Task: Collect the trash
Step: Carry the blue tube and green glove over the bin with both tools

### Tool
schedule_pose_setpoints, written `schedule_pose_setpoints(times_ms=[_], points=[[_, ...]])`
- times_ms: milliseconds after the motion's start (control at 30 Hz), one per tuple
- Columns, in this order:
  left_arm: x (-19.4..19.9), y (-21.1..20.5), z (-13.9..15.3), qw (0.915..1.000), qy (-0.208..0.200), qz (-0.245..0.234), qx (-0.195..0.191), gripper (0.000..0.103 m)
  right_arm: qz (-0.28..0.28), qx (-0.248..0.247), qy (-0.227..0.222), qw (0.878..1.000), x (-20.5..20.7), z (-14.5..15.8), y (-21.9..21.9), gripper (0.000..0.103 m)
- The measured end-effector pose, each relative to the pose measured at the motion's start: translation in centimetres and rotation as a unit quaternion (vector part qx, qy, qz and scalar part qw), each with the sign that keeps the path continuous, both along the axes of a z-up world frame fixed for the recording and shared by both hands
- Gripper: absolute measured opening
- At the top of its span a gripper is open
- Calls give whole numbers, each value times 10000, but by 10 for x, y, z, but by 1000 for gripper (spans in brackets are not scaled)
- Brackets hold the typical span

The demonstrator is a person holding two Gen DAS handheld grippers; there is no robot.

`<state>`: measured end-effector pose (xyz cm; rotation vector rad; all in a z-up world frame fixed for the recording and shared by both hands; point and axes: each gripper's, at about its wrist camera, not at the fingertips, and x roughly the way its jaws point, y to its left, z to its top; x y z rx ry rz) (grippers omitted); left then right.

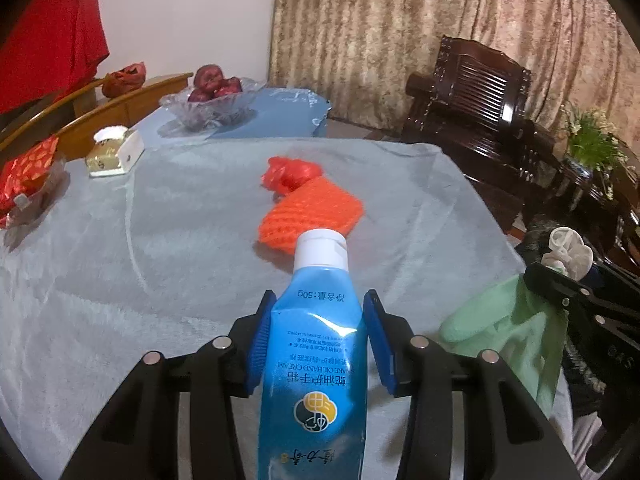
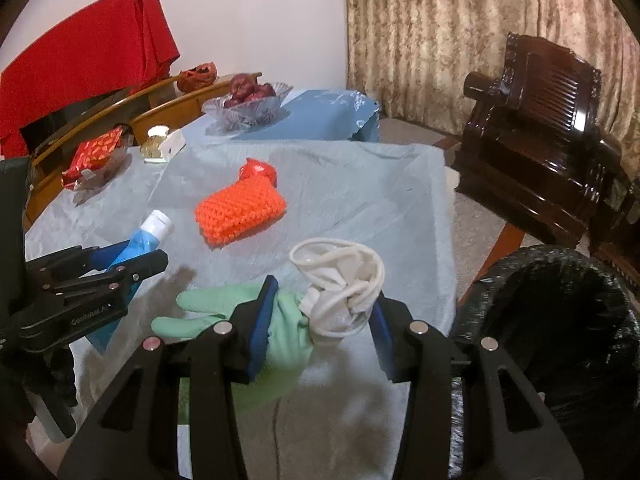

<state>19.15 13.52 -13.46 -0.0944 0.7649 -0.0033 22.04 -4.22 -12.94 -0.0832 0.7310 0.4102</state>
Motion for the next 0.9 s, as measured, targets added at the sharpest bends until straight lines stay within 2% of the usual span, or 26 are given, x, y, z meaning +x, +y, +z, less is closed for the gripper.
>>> schedule_pose_setpoints(times_ms=[400,900], points=[[-2,-43,34,9990,-313,-326,-27,44,-450,103,-314,9984,-19,30,-53,42],[12,-161,65,9886,-699,-1327,-160,44,-1447,32,-740,9867,-40,58,-173,42]])
